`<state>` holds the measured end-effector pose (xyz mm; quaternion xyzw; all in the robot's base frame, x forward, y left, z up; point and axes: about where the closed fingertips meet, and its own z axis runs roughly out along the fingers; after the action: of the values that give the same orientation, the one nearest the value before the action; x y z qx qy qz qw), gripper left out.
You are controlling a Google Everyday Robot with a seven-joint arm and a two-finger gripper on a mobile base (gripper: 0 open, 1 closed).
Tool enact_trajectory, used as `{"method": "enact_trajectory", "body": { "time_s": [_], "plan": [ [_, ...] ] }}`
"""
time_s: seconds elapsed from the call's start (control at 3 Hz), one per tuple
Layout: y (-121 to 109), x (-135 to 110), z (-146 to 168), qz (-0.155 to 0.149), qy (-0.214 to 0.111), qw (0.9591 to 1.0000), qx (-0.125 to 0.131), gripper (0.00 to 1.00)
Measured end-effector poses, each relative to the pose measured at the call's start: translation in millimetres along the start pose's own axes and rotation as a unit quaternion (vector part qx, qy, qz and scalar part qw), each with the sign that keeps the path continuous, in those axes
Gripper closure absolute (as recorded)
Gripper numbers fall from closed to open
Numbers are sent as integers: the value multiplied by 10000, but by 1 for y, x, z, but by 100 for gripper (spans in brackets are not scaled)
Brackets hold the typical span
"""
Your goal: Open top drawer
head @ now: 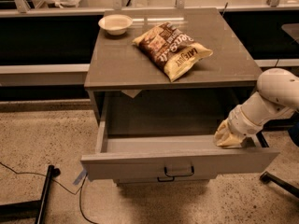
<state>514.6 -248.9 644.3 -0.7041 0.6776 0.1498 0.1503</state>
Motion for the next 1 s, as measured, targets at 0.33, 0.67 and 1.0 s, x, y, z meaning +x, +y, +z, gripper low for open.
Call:
{"method": "enact_trajectory", "body": {
  "time_s": [0.33, 0.67, 1.0],
  "plan": [
    [1, -43, 0, -109, -278, 9995, -55, 100],
    [11, -76, 12, -264, -445, 9985, -188, 100],
    [24, -99, 29, -364, -857, 9951, -330, 100]
  ]
}}
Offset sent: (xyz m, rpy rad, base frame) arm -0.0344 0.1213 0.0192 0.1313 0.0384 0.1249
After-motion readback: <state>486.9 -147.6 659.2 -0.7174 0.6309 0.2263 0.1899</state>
